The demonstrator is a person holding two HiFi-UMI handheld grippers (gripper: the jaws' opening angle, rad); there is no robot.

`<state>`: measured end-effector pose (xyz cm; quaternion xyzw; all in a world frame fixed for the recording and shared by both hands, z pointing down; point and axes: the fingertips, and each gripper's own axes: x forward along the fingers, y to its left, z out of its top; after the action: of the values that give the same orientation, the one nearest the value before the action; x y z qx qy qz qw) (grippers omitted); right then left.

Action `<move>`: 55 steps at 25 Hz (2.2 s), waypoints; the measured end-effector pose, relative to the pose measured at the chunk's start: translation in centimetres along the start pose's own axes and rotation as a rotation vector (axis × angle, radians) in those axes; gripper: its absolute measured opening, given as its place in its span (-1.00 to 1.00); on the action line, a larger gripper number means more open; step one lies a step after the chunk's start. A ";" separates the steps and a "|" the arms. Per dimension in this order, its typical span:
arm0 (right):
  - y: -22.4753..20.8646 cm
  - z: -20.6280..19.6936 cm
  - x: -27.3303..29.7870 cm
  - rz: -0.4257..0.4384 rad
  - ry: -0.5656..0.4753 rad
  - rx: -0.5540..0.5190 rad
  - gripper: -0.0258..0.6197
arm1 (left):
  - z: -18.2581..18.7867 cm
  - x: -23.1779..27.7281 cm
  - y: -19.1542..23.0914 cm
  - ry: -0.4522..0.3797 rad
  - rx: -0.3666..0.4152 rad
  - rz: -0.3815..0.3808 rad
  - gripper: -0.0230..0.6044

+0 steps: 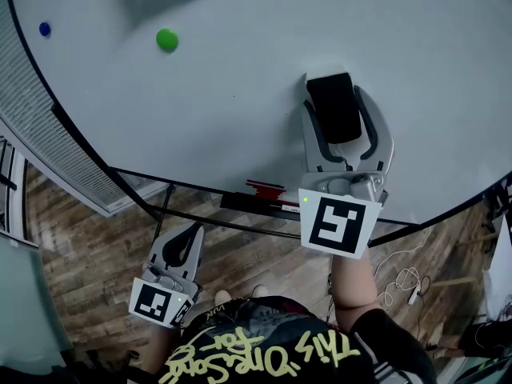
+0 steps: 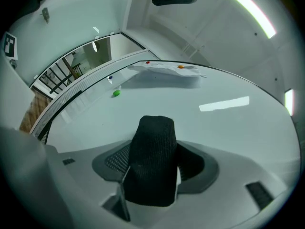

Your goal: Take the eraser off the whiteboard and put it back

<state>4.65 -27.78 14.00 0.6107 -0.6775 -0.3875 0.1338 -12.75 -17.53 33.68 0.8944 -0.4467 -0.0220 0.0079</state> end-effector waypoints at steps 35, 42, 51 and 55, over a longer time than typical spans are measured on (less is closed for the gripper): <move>0.8 0.3 -4.1 -0.027 -0.050 0.285 -0.10 | 0.3 0.0 -0.4 0.007 0.077 -0.020 -0.91; 2.9 0.4 -5.2 0.050 -0.046 0.308 -0.10 | 0.4 0.0 -1.0 0.009 0.082 -0.028 -0.91; 5.8 0.3 -6.2 0.140 -0.055 0.407 -0.10 | 0.5 -0.3 -1.2 0.014 0.084 -0.028 -0.90; 7.0 0.4 -6.7 0.188 -0.071 0.480 -0.10 | 0.7 -0.2 -1.3 0.007 0.090 -0.032 -0.91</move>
<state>0.78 -21.74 20.47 0.5455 -0.8080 -0.2227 -0.0032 -11.83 -16.56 32.91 0.9010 -0.4327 0.0012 -0.0312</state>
